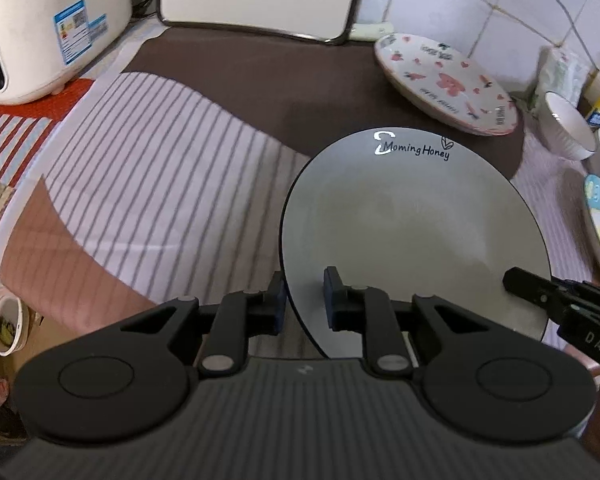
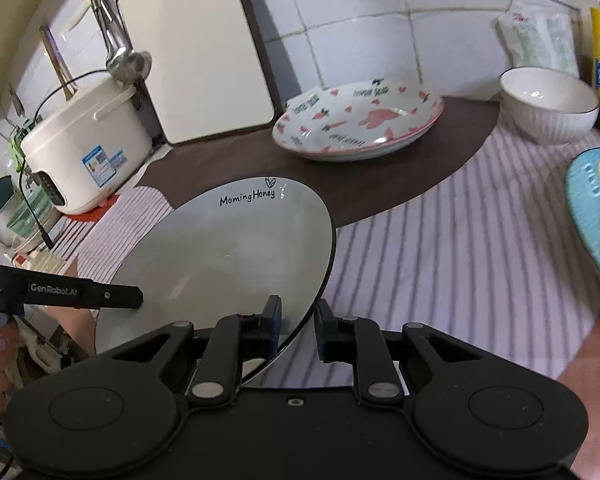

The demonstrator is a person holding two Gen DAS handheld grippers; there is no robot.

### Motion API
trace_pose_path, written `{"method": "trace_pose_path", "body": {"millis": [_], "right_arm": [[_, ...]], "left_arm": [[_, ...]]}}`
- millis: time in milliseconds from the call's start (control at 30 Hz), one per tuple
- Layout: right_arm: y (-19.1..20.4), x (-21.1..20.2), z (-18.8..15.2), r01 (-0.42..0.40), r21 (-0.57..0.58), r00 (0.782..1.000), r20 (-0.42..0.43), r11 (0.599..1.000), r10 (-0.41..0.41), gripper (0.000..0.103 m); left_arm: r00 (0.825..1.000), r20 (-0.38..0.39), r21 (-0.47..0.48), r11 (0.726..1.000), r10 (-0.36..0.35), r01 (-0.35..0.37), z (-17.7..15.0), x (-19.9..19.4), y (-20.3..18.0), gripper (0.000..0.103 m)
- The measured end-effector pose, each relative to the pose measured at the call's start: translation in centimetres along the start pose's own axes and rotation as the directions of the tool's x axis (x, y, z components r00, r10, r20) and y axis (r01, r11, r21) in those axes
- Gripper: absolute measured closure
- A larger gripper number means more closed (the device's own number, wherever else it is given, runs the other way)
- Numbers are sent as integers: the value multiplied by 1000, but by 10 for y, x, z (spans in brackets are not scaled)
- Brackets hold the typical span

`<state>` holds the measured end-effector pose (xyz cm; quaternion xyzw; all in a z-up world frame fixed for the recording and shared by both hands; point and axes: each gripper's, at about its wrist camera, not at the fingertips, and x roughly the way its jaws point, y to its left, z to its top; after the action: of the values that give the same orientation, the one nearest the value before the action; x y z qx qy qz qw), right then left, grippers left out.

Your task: Organize plates and bowls

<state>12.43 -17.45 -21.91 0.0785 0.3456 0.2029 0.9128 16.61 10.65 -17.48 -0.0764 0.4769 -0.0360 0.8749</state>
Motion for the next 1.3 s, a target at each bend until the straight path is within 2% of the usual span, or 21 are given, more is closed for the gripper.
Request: {"method": "trace_pose_path", "body": {"millis": [233,433,667,967,1300], "right_arm": [[-26,-35,7,36,63,998,53,997,-39,82],[-53,-60,7,96,89,991,86,991,-103,81],[-87,-65,0,114,183,987,93,977,-132,82],[-98,-53,-2,126,197,986,82,972,-144,81],[-98,-46,-7,155,187,983,65,970,-169,82]], "left_arm": [[999,21,52,997,-50,49,17,-12,-40,86],[994,12,105,989,-107,105,25,-3,-78,86],[991,-52,153,979,-125,132,30,14,-110,86],[991,-69,171,977,-116,126,40,33,-119,86],[991,-86,184,976,-99,114,36,42,-122,86]]}}
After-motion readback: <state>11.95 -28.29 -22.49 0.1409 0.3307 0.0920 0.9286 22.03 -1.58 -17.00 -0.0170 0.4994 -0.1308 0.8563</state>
